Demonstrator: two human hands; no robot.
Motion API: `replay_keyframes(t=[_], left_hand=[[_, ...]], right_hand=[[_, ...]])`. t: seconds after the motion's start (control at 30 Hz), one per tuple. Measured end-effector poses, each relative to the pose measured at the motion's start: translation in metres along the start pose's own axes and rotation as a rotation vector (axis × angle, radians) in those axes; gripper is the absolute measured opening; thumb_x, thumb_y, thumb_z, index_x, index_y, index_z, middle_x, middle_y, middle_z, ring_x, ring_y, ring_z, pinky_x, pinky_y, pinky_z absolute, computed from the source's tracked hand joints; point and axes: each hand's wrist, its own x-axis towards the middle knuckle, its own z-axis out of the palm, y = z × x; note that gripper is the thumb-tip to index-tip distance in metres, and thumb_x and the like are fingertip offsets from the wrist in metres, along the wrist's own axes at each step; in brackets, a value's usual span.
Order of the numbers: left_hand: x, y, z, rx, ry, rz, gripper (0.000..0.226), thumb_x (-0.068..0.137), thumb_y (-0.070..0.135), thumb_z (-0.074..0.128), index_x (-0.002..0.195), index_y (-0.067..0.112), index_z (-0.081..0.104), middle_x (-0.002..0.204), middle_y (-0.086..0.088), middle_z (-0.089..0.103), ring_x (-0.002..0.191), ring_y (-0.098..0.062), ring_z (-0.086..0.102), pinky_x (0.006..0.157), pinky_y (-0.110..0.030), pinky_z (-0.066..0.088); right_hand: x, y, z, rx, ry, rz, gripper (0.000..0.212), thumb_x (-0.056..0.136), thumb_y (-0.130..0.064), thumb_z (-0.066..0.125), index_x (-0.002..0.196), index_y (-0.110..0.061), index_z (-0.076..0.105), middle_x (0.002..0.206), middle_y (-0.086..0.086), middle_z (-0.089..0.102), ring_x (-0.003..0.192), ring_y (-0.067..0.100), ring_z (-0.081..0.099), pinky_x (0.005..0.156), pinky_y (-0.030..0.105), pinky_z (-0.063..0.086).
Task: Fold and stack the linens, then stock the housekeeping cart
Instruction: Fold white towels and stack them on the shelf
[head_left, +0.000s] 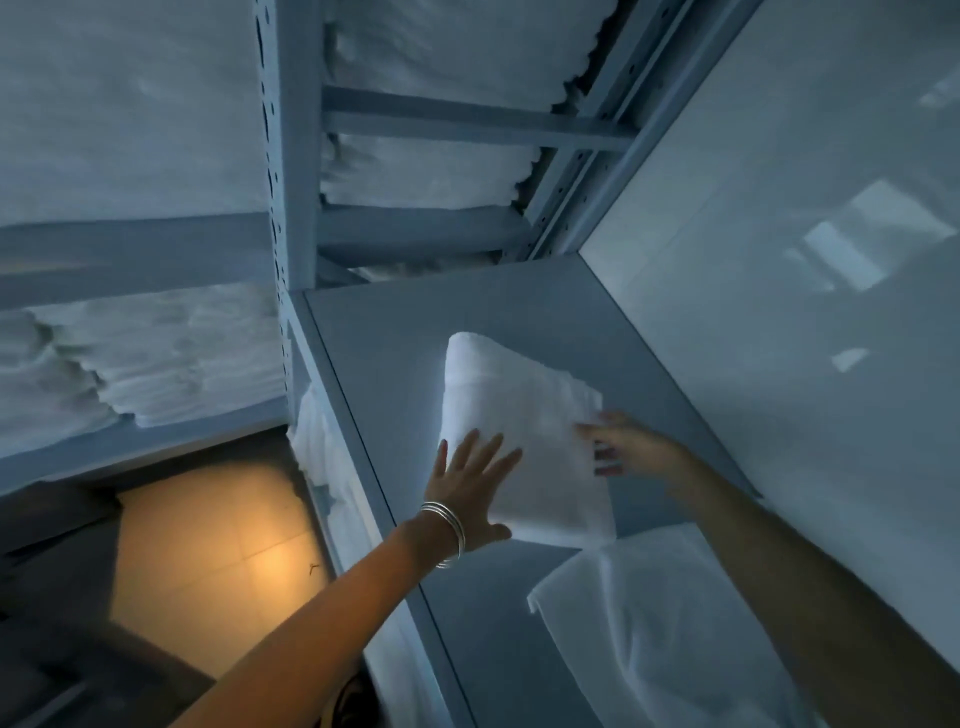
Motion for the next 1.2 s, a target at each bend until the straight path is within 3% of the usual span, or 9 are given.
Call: replay_keyframes(t=[0.23, 0.33, 0.43, 0.5, 0.6, 0.8, 0.93, 1.07, 1.2], left_hand=[[0.007, -0.048, 0.023, 0.382, 0.171, 0.216, 0.064, 0.040, 0.020, 0.086, 0.098, 0.044, 0.071, 0.119, 0.000, 0.066, 0.115, -0.036, 0.058, 0.101, -0.060, 0.034], [0.014, -0.090, -0.022, 0.524, 0.229, 0.031, 0.049, 0.085, 0.019, 0.057, 0.125, 0.048, 0.054, 0.146, -0.004, 0.042, 0.136, -0.035, 0.035, 0.114, -0.057, -0.006], [0.017, -0.114, -0.054, 0.544, 0.112, -0.265, 0.053, 0.102, 0.025, 0.027, 0.149, 0.036, 0.006, 0.158, -0.004, -0.013, 0.144, -0.034, -0.015, 0.111, -0.056, -0.009], [0.011, -0.100, -0.053, 0.412, 0.126, -0.207, 0.055, 0.100, 0.024, 0.032, 0.150, 0.033, 0.010, 0.158, -0.001, -0.013, 0.144, -0.028, -0.016, 0.114, -0.052, -0.008], [-0.002, -0.075, -0.020, 0.236, 0.024, -0.075, 0.066, 0.091, 0.046, 0.050, 0.148, 0.029, 0.024, 0.159, -0.002, 0.007, 0.146, -0.025, 0.001, 0.114, -0.054, 0.004], [-0.009, -0.098, 0.003, 0.406, 0.106, -0.037, 0.091, 0.028, 0.053, 0.090, 0.113, 0.032, 0.068, 0.125, 0.000, 0.063, 0.113, -0.031, 0.061, 0.085, -0.063, 0.043], [-0.014, -0.111, -0.006, 0.398, 0.110, -0.058, 0.079, 0.024, 0.048, 0.092, 0.100, 0.032, 0.074, 0.117, -0.002, 0.067, 0.107, -0.034, 0.063, 0.078, -0.069, 0.043], [-0.020, -0.125, -0.009, 0.411, 0.165, -0.121, 0.068, 0.032, 0.045, 0.093, 0.096, 0.031, 0.075, 0.118, -0.005, 0.067, 0.109, -0.038, 0.061, 0.082, -0.070, 0.043], [0.009, -0.121, -0.016, 0.456, 0.142, -0.244, 0.058, 0.093, 0.045, 0.049, 0.145, 0.035, 0.027, 0.159, -0.003, 0.007, 0.145, -0.035, 0.004, 0.111, -0.060, -0.002]], right_hand=[[0.030, 0.041, 0.037, -0.117, 0.176, -0.079, 0.075, 0.061, -0.029, 0.087, 0.123, -0.007, 0.051, 0.117, 0.012, 0.063, 0.099, 0.028, 0.064, 0.083, 0.047, 0.056], [-0.013, 0.022, 0.080, -0.036, -0.043, -0.022, 0.030, 0.085, -0.023, 0.069, 0.103, -0.001, 0.057, 0.088, 0.015, 0.069, 0.072, 0.024, 0.069, 0.072, 0.040, 0.059], [-0.020, 0.014, 0.097, -0.334, -0.020, -0.240, 0.022, 0.093, -0.025, 0.056, 0.076, -0.012, 0.058, 0.059, 0.001, 0.066, 0.056, 0.014, 0.065, 0.063, 0.029, 0.054], [-0.015, 0.005, 0.092, -0.799, 0.307, -0.542, 0.009, 0.087, -0.022, 0.060, 0.087, -0.014, 0.063, 0.083, 0.002, 0.069, 0.081, 0.022, 0.065, 0.073, 0.033, 0.050], [-0.001, 0.006, 0.090, -1.174, 0.321, -0.820, 0.055, 0.067, -0.021, 0.076, 0.119, -0.015, 0.060, 0.118, 0.007, 0.059, 0.107, 0.029, 0.058, 0.081, 0.037, 0.050], [0.005, 0.014, 0.119, -1.224, 0.355, -0.932, 0.055, 0.040, -0.022, 0.087, 0.091, -0.016, 0.070, 0.090, 0.003, 0.066, 0.080, 0.023, 0.067, 0.054, 0.026, 0.052], [-0.011, 0.011, 0.131, -1.132, 0.553, -1.093, 0.014, 0.056, -0.012, 0.056, 0.068, -0.017, 0.063, 0.068, -0.001, 0.056, 0.059, 0.020, 0.057, 0.046, 0.026, 0.043], [-0.018, 0.038, 0.160, -1.051, 0.433, -1.095, 0.036, 0.062, -0.027, 0.072, 0.096, -0.016, 0.066, 0.096, 0.005, 0.062, 0.087, 0.023, 0.061, 0.066, 0.028, 0.054], [0.012, 0.018, 0.174, -1.122, 0.423, -0.881, 0.069, 0.051, -0.028, 0.088, 0.112, -0.010, 0.062, 0.107, 0.016, 0.060, 0.104, 0.031, 0.047, 0.078, 0.042, 0.056]])
